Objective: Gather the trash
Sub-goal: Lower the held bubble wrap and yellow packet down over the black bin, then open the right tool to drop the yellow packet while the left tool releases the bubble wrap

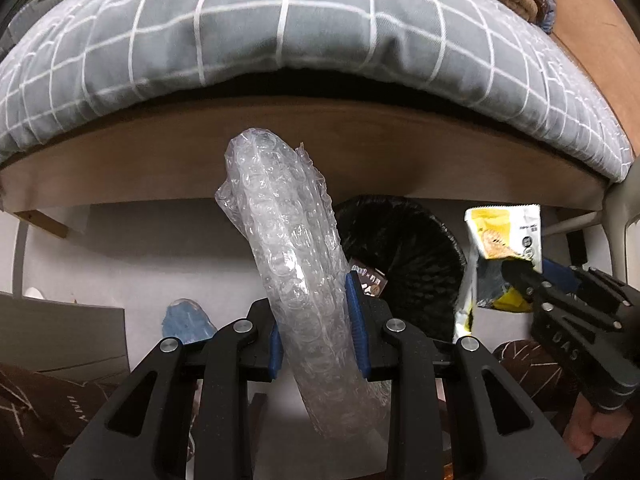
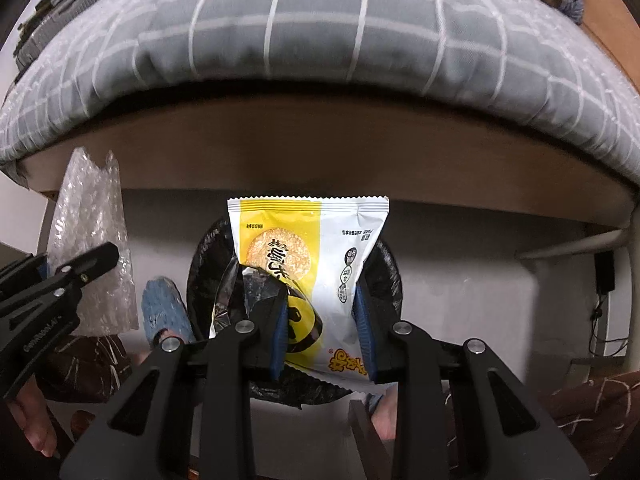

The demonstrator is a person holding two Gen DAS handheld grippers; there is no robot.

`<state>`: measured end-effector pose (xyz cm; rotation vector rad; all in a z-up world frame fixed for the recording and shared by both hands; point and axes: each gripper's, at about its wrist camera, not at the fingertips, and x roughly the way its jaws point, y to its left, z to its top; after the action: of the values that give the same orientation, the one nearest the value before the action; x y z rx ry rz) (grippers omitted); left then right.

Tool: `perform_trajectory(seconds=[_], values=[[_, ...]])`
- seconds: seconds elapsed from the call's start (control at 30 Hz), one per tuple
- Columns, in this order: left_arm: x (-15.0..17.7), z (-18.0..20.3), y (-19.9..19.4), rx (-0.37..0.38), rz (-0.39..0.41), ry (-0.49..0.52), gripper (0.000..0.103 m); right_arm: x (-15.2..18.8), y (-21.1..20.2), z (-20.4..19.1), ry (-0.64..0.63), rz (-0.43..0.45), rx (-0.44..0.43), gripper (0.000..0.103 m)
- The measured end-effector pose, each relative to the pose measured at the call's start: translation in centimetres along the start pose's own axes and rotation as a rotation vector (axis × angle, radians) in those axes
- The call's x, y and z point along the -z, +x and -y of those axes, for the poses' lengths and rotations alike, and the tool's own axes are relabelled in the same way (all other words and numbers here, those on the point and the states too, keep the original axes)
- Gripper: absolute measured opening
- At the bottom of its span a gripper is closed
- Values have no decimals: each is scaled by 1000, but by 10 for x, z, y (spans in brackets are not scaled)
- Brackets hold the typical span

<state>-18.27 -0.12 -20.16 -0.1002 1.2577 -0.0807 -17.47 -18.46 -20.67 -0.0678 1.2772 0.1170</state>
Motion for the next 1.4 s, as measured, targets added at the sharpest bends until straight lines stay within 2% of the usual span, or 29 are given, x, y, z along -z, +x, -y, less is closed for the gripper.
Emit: perform_trajectory(seconds=[0.2,0.3,0.47,0.7,0.87,1.1,1.4], values=[[2,4,1,10,5,15,27,-3,17,-6,-12,-26,-7,31],[4,3,12,13,-24,0,27,-3,23,-12,-24,-27,-2,34],[3,0,21,-1,-36,-10,27,0,26,-13,-31,-25,-8,49],[-3,8,26,-2,-39,-16,27,-3,17,-11,-45,21,2,71],[-8,15,24,4,-33,-16,27,-6,5,6,-10,63,12,81],[-21,39,19,38,-24,-1,27,-6,0,47,62,98,95,93],[-24,74,28,58,-37,60,27,-7,-4,104,153,91,157,95]])
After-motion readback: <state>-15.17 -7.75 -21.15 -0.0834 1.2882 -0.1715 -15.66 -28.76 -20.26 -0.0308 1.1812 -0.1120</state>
